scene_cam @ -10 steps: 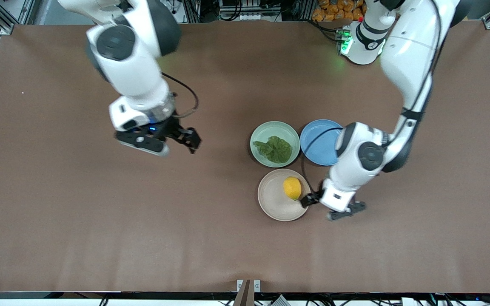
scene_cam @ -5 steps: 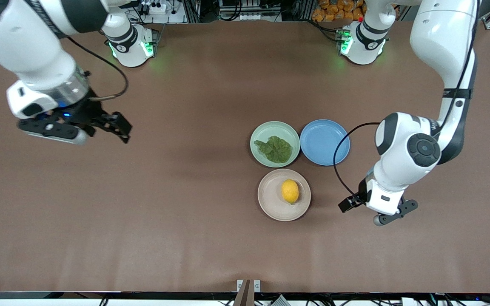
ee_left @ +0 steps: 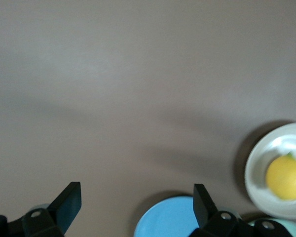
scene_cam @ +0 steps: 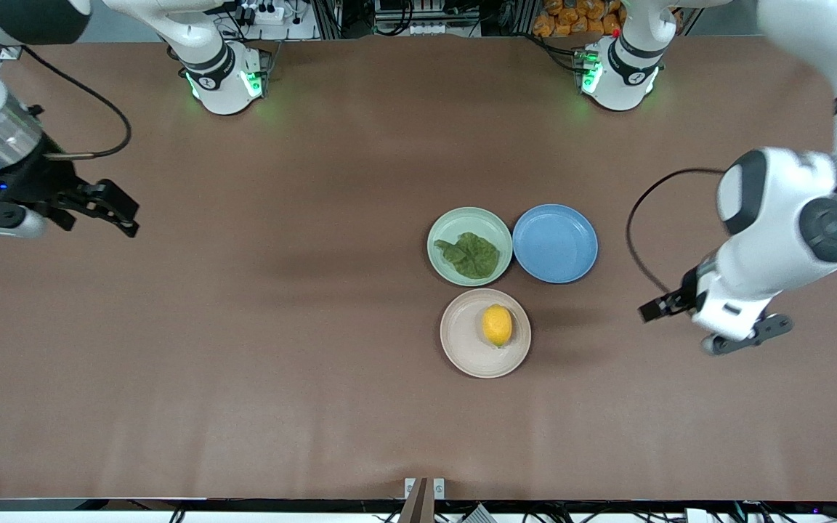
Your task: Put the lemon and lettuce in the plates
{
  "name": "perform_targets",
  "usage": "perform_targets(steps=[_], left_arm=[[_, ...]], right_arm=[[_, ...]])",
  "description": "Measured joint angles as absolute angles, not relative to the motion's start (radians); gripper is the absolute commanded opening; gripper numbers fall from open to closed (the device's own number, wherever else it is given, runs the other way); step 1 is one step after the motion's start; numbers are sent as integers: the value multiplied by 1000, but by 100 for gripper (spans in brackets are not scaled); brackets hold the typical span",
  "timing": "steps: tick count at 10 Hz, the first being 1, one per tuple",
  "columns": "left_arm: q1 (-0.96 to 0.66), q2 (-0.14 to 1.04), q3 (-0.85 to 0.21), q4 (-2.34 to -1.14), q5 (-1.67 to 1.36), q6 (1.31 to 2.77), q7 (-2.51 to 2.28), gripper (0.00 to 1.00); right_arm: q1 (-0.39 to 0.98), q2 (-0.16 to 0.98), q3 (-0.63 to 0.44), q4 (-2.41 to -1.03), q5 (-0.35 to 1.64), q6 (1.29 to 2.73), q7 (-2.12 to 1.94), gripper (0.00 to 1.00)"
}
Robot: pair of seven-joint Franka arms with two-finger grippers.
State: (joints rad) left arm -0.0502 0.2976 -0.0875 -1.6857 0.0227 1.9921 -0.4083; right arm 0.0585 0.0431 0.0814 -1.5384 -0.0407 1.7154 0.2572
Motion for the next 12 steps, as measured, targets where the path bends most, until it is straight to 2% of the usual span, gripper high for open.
perform_targets(steps=[3,5,8,12], left_arm=[[-39,69,-88,-1887,23,1962,-378,100],[-38,-15,-87,-1922,23,1954,-366,100],[-32,-67,-87,-1883,23,1941,-317,100],[-31,-88,-89,-1703,23,1695,-176,100]], right_arm=[[57,32,20,-1527,-40,1671,156,100],[57,29,3,-1504,-39,1633,122,100],[57,27,2,-1471,-23,1569,106,100],[57,26,-37,-1443,29,1505,50,100]])
